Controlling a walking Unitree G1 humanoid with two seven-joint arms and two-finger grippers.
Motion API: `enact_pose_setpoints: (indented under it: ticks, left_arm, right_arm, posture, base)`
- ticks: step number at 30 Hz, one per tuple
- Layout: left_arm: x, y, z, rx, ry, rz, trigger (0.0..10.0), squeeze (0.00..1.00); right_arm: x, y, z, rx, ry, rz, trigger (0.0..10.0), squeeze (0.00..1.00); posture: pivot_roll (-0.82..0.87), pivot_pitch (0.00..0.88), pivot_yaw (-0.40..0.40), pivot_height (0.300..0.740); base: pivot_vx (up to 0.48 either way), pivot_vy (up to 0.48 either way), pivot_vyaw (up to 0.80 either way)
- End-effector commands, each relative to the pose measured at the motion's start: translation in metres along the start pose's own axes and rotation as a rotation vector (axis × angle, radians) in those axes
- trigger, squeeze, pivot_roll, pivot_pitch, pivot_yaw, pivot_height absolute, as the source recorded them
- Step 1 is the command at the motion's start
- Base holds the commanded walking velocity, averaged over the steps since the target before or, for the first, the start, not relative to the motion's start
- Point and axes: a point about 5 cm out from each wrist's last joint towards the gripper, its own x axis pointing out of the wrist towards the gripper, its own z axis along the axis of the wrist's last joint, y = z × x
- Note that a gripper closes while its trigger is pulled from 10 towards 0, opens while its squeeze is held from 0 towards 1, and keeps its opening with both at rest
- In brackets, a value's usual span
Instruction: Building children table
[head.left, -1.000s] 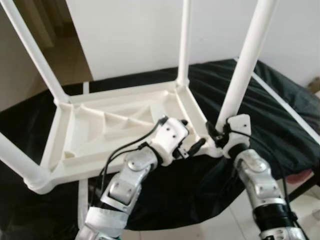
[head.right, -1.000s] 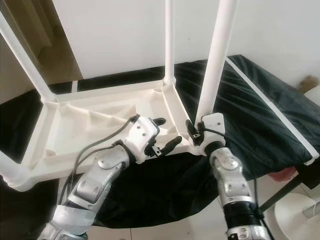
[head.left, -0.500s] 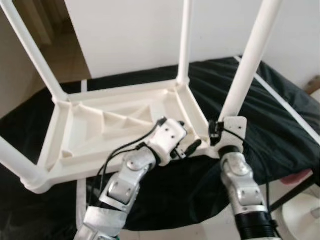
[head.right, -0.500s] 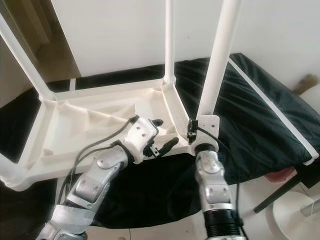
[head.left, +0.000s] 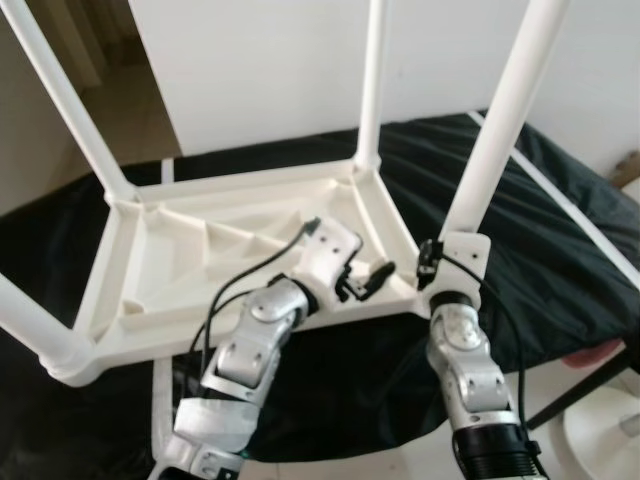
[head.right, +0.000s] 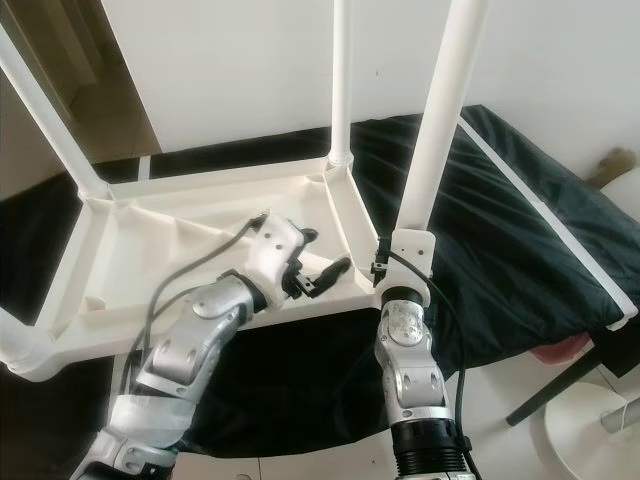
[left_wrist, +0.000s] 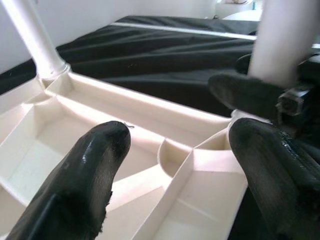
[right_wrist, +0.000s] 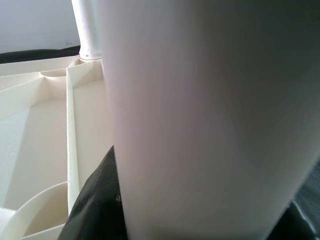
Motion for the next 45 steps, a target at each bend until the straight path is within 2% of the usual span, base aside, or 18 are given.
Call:
enact_pose_setpoints:
  ticks: [1,3,4,7,14,19,21,22,25,26,27,28,29,33,36,38,40,45]
  left_arm:
    - [0.002,0.006,-0.001,-0.022,0.011,0.130,10.0,0.00]
    - [0.003,0.005,0.000,-0.042,0.004,0.131,10.0,0.00]
    - [0.003,0.006,0.002,-0.053,-0.006,0.144,10.0,0.00]
    - [0.003,0.009,0.005,-0.072,-0.022,0.167,10.0,0.00]
    - [0.000,0.022,0.009,-0.127,-0.051,0.246,10.0,0.00]
    - [-0.002,0.026,0.009,-0.105,-0.050,0.274,10.0,0.00]
    - [-0.005,0.025,0.010,-0.103,-0.083,0.253,10.0,0.00]
    - [-0.007,0.024,0.010,-0.099,-0.096,0.232,10.0,0.00]
    - [-0.009,0.023,0.010,-0.096,-0.104,0.219,10.0,0.00]
    - [-0.010,0.022,0.010,-0.064,-0.107,0.204,10.0,0.00]
    - [-0.010,0.022,0.010,-0.064,-0.107,0.204,10.0,0.00]
    - [-0.012,0.017,0.010,0.012,-0.113,0.167,10.0,0.00]
    - [-0.012,0.017,0.010,0.012,-0.113,0.167,10.0,0.00]
    - [-0.015,0.010,0.010,0.054,-0.139,0.074,10.0,0.00]
    - [-0.014,0.009,0.009,0.065,-0.123,0.046,10.0,0.00]
    - [-0.014,0.009,0.009,0.065,-0.123,0.046,10.0,0.00]
    - [-0.013,0.009,0.012,0.060,-0.135,0.045,10.0,0.00]
    - [-0.013,0.009,0.013,0.054,-0.142,0.038,10.0,0.00]
  right_arm:
    - [-0.011,0.003,-0.019,0.020,0.093,-0.017,10.0,0.00]
    - [-0.011,0.004,-0.017,0.029,0.089,-0.001,10.0,0.00]
    - [-0.011,0.003,-0.016,0.033,0.081,0.005,10.0,0.99]
    - [-0.011,0.003,-0.013,0.040,0.061,0.018,10.0,1.00]
    - [-0.012,0.003,-0.006,0.044,0.020,0.041,10.0,1.00]
    - [-0.012,-0.003,0.000,0.053,-0.014,0.081,10.0,1.00]
    - [-0.011,-0.010,0.003,0.066,-0.031,0.166,10.0,1.00]
    - [-0.011,-0.015,0.004,0.064,-0.036,0.214,10.0,0.32]
    - [-0.011,-0.018,0.004,0.063,-0.039,0.246,10.0,0.32]
    - [-0.010,-0.021,0.005,0.044,-0.051,0.296,10.0,0.00]
    - [-0.010,-0.021,0.005,0.044,-0.051,0.296,10.0,0.00]
    - [-0.006,-0.027,0.007,0.013,-0.064,0.431,10.0,0.00]
    - [-0.006,-0.027,0.007,0.013,-0.064,0.431,10.0,0.00]
    - [0.000,-0.029,0.008,-0.043,-0.065,0.621,10.0,0.00]
    - [0.006,-0.032,0.005,-0.054,-0.030,0.686,10.0,0.00]
    - [0.006,-0.032,0.005,-0.054,-0.030,0.686,10.0,0.00]
    - [0.015,-0.037,0.001,-0.141,-0.002,0.751,10.0,0.00]
    - [0.019,-0.040,-0.004,-0.182,0.021,0.792,10.0,0.00]
  posture:
    - [-0.01,0.000,0.032,0.740]
    - [-0.01,0.000,0.031,0.740]
    - [-0.01,0.000,0.030,0.740]
    - [0.00,0.000,0.026,0.740]
    - [-0.01,0.000,0.026,0.740]
    - [-0.01,0.000,0.028,0.740]
    - [-0.01,0.000,0.033,0.740]
    - [-0.01,0.000,0.034,0.740]
    - [-0.02,0.000,0.035,0.740]
    - [-0.02,0.000,0.038,0.740]
    - [-0.02,0.000,0.038,0.740]
    - [-0.02,0.000,0.041,0.740]
    - [-0.02,0.000,0.041,0.740]
    - [-0.02,0.000,0.050,0.740]
    - [-0.02,0.000,0.051,0.740]
    - [-0.02,0.000,0.051,0.740]
    - [0.00,0.000,0.046,0.740]
    - [0.00,0.000,0.040,0.740]
  base:
    - [0.000,0.000,0.00]
    - [0.000,0.000,0.00]
    - [0.000,0.000,0.00]
    - [0.000,0.000,0.00]
    - [0.000,0.000,0.00]
    - [0.000,0.000,0.00]
    - [0.000,0.000,0.00]
    - [0.000,0.000,0.00]
    - [0.000,0.000,0.00]
    - [0.000,0.000,0.00]
    - [0.000,0.000,0.00]
    - [0.000,0.000,0.00]
    - [0.000,0.000,0.00]
    - [0.000,0.000,0.00]
    - [0.000,0.000,0.00]
    - [0.000,0.000,0.00]
    - [0.000,0.000,0.00]
    - [0.000,0.000,0.00]
